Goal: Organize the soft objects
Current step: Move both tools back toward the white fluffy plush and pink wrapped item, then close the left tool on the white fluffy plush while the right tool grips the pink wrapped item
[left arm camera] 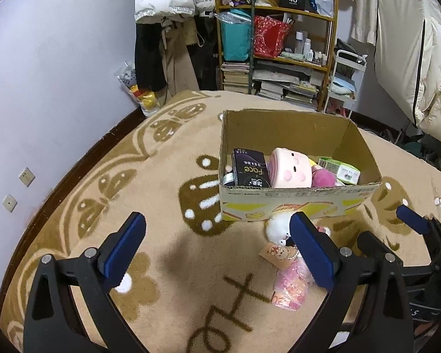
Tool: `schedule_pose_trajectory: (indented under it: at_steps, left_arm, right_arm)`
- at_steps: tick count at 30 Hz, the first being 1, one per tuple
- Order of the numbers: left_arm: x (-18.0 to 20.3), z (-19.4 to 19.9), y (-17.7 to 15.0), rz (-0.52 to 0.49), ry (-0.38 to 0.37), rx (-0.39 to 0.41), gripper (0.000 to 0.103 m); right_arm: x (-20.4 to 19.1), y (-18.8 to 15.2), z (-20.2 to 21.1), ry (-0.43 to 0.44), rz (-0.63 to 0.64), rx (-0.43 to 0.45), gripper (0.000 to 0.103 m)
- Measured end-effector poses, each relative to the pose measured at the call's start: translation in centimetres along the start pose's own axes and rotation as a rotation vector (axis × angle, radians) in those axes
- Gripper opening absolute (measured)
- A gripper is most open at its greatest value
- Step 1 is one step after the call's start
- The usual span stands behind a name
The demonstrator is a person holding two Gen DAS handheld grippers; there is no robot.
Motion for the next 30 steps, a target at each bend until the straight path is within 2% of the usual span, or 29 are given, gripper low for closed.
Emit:
schedule_pose_trajectory:
  at_steps: [11,20,24,30]
  left_arm:
    - [1.7,-3.7,0.3,-0.018,-0.072,-0.058,0.097]
    - [3.1,-7.1,0.0,-0.034,-0.102,-0.119,0.097]
    - [3.6,-8.6,-0.4,-0.027,-0.131,-0.150,0.097]
    - [4.5,-10.6,-1.1,-0.047,-0.135,-0.187,0.097]
  right_arm:
    - [1.5,-0.5,-2.2,-0.011,-0.048,-0.057,0.103]
    - [1.8,-1.3,-4.6,-0.013,-0.063,-0.131,0.103]
    - [2.1,-1.8,-5.6,0.000,-0.080,-0.167,0.103]
    - [2.4,-2.7,-7.2,0.026,-0.118,-0.222,0.103]
Point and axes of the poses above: each gripper's, at about its wrist camera, not at the fingertips, and z roughly against the way its jaws point, x to its right, y to its top, the point moved 3 cm from there along -z, roughly the way its jaws point
